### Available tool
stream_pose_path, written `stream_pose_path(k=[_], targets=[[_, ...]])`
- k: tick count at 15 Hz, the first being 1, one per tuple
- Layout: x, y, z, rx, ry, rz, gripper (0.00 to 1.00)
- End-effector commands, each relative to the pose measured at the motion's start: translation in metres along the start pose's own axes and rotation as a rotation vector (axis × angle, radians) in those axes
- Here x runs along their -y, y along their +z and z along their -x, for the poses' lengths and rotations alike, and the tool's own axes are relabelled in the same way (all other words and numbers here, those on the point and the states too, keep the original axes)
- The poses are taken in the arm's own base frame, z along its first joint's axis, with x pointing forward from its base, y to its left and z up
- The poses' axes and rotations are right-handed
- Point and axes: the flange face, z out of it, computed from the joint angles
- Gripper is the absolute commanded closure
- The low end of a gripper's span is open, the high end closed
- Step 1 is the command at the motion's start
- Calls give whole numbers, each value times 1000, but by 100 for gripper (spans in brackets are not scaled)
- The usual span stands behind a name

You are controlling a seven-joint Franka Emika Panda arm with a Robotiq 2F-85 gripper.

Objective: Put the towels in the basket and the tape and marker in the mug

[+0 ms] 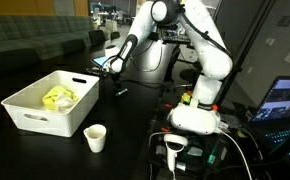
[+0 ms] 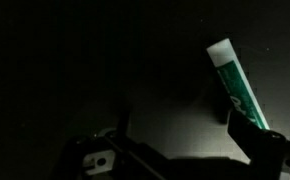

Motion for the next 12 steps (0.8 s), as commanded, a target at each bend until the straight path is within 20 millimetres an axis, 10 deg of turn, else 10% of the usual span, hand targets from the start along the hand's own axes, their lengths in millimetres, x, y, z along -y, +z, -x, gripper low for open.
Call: stream_pose_path(k=[1, 12], targets=[[-5, 0, 14, -9, -66, 15, 0], [-12, -8, 29, -29, -99, 75, 0]])
